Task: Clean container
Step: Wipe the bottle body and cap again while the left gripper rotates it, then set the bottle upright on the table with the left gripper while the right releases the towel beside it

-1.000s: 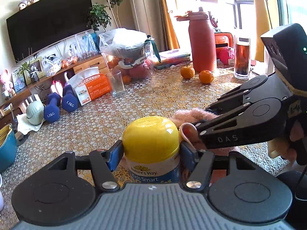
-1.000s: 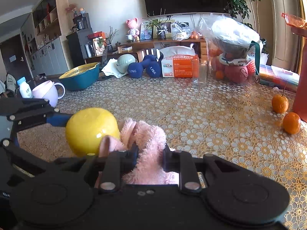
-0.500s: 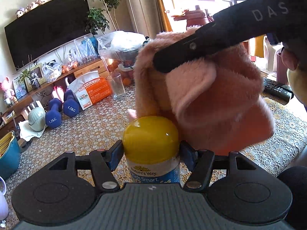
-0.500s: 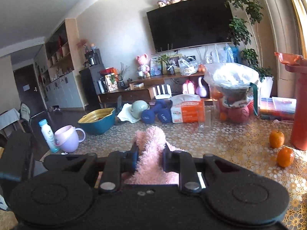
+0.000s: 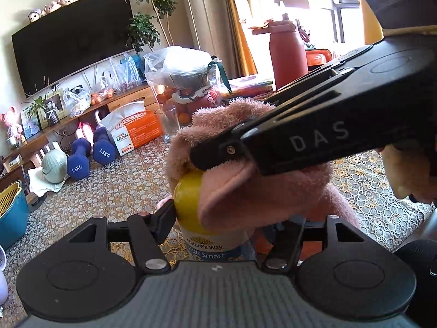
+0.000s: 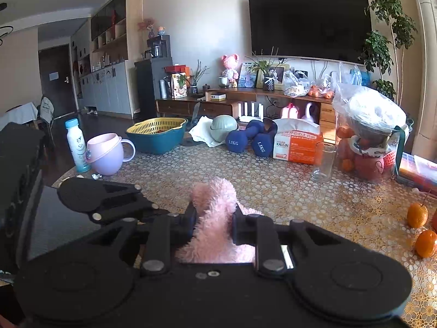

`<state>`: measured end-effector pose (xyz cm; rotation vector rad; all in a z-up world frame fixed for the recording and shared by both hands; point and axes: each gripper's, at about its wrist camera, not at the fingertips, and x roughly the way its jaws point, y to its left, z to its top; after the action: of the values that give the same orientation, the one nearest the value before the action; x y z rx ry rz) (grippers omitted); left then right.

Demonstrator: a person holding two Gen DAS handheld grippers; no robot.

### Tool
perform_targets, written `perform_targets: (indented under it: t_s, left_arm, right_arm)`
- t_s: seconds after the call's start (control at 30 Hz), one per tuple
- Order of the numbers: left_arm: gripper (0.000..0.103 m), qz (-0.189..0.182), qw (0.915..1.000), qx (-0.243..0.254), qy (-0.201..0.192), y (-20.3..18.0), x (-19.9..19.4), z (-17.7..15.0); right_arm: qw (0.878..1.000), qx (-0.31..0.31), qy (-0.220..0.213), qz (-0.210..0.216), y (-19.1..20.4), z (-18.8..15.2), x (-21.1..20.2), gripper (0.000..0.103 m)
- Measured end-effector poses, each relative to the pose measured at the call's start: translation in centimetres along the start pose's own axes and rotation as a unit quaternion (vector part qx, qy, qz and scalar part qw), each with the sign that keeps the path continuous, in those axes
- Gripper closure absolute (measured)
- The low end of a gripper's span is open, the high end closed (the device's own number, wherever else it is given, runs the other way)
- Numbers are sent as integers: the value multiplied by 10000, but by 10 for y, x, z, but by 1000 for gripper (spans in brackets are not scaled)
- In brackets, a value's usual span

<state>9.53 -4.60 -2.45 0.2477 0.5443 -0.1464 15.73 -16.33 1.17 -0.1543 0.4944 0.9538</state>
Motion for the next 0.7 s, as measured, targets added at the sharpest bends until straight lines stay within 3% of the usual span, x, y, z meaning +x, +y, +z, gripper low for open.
perform_targets:
  t_s: [0.23, 0.47, 0.6, 0.7]
  left_arm:
    - [40, -33, 9999, -80, -57, 2, -5, -5]
    - [40, -27, 9998, -158, -77, 4, -8, -9]
    - [39, 18, 9998, -214, -55, 4, -8, -9]
    - [38, 54, 9997, -230, 41, 3, -7, -9]
  right_arm:
    - [9983, 495, 189, -234, -23, -5, 17, 80]
    - [9929, 605, 724, -724, -36, -39, 28, 80]
    - [9906, 678, 737, -934, -41, -52, 19, 76]
    - [9902, 645, 743, -992, -37, -50, 15, 64]
